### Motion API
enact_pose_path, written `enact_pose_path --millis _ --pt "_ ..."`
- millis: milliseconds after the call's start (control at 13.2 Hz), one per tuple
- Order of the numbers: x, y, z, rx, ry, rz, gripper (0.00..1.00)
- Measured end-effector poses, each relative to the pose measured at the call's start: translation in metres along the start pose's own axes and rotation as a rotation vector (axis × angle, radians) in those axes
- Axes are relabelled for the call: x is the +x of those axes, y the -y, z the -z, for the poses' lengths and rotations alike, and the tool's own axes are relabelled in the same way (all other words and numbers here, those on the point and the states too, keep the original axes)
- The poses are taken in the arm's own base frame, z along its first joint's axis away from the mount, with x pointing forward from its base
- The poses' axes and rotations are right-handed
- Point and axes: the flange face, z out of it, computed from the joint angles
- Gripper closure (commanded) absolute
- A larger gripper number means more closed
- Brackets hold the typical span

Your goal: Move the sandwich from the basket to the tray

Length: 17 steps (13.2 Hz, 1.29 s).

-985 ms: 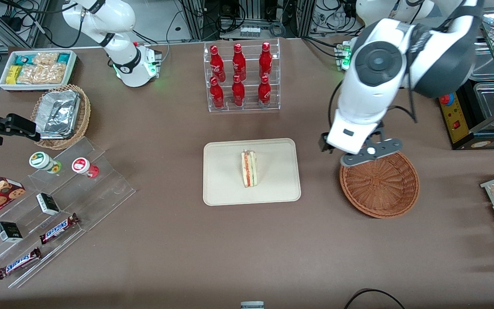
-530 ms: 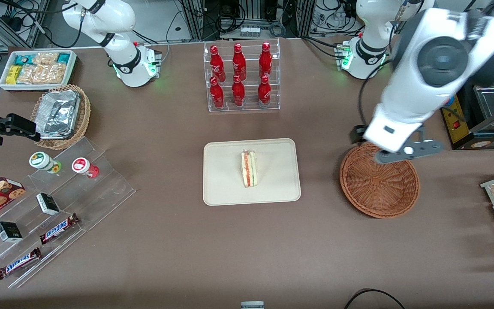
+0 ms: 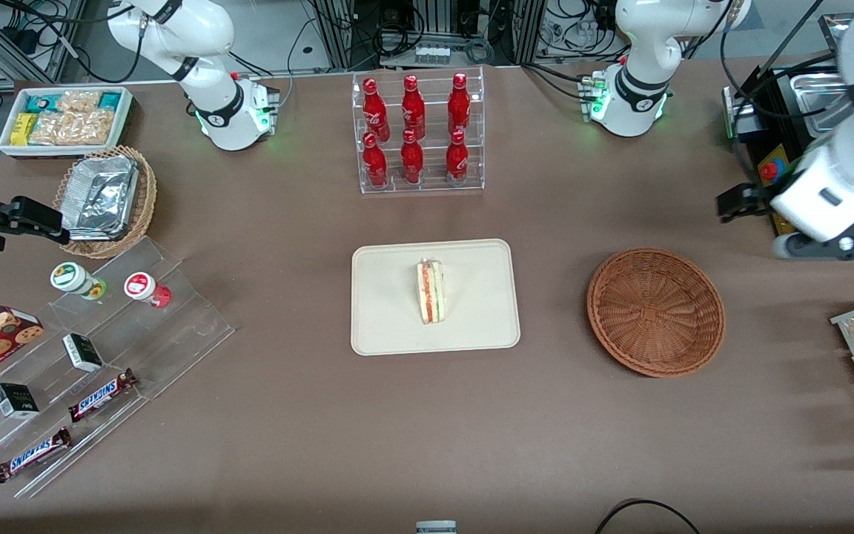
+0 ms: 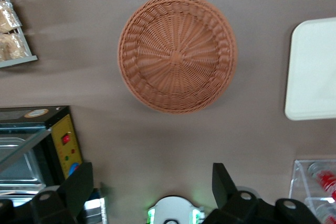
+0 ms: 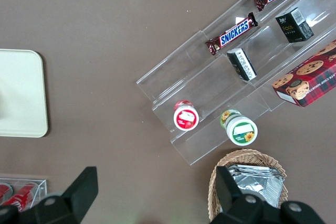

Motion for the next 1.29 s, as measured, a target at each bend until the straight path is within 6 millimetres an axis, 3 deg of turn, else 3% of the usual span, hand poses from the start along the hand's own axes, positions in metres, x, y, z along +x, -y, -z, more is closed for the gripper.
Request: enact_pose_path --millis 152,303,758,1288 --pt "-0.008 0.03 -0.004 -0.007 0.011 -0.035 0.0" --pt "-0.019 0.044 -0.009 -0.014 0.022 -0.047 0.0" --pt "-0.05 0.048 -0.005 -0.014 -0.026 -0.089 0.0" --pt "-0.039 0.038 -0.002 -0.018 -0.071 -0.106 0.0"
